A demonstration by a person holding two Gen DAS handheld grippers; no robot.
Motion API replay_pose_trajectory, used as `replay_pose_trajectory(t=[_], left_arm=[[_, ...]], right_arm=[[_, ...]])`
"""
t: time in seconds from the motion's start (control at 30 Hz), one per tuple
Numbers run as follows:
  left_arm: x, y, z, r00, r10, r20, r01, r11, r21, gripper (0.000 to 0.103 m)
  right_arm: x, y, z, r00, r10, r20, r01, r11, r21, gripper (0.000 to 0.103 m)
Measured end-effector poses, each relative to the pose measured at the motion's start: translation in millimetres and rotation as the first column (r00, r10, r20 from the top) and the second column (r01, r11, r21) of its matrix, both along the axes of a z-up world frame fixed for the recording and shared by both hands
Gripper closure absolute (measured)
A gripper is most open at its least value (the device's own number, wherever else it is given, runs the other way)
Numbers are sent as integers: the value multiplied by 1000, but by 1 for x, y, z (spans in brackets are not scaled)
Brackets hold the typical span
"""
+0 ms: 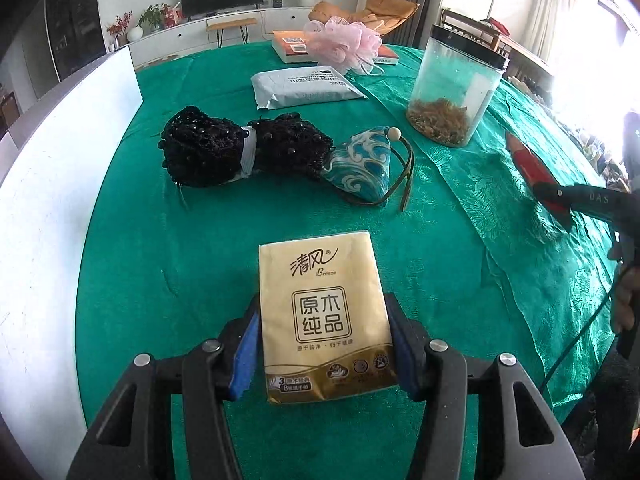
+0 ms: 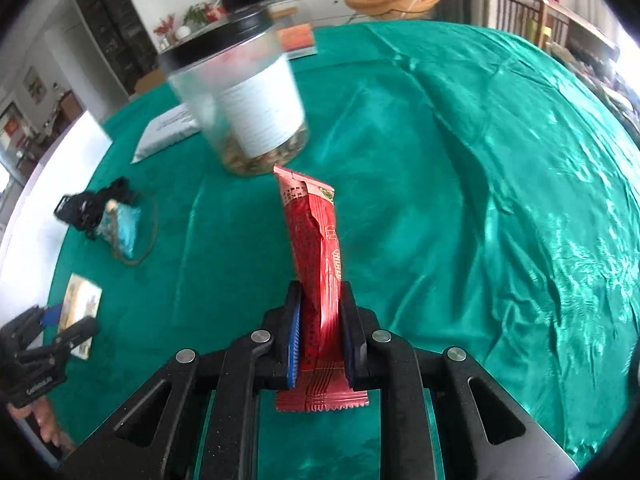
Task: Organize soft objects
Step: 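Carry the tissue pack and snack bag into the white box and release both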
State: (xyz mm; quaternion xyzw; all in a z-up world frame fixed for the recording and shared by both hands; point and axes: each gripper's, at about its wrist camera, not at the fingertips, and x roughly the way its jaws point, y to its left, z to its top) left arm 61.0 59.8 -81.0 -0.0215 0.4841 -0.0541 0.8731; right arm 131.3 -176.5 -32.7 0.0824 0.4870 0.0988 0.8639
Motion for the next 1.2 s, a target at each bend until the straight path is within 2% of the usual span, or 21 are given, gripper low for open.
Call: replay_pose_trajectory(t=[0.13, 0.27, 0.3, 0.4, 0.5, 0.67, 0.83, 1.0, 1.07, 1.2], left_arm=[[-5, 6, 7, 1000, 10, 13, -10, 1000, 3, 48], [-5, 8, 4, 1000, 11, 6, -11, 1000, 12, 48], [-4, 8, 2, 1000, 12, 0, -12, 1000, 14, 48], [-2, 11, 1, 1000, 18, -6, -18, 1000, 7, 48], [-2, 13, 9, 1000, 24, 13, -24, 1000, 15, 48], [1, 15, 32, 997, 52, 55, -55, 998, 45, 48], [-2, 20, 54, 992, 72, 99, -80, 994, 74, 48], [-11, 28, 77, 985, 85, 148, -100, 990, 100, 48], [-16, 37, 87, 983, 94, 160, -106, 992, 71, 48], [-34, 79, 111, 972, 156, 175, -150, 988, -47, 48]], right_arm=[[36, -22, 5, 994, -107, 21, 105, 991, 77, 85], [69, -9, 14, 992, -98, 77, 93, 994, 61, 85], [78, -4, 13, 995, -83, 63, 81, 996, 39, 85], [98, 3, -4, 996, -63, -58, 62, 998, -3, 85], [96, -3, 9, 997, -75, -17, 75, 997, 30, 86], [81, -8, 63, 992, -69, 106, 61, 995, 73, 86], [66, 16, 115, 981, -1, 193, -10, 998, 60, 86], [43, 62, 144, 969, 94, 227, -114, 990, 80, 86], [33, 82, 151, 965, 126, 229, -153, 983, 104, 86], [9, 140, 164, 952, 218, 215, -259, 948, 184, 86]])
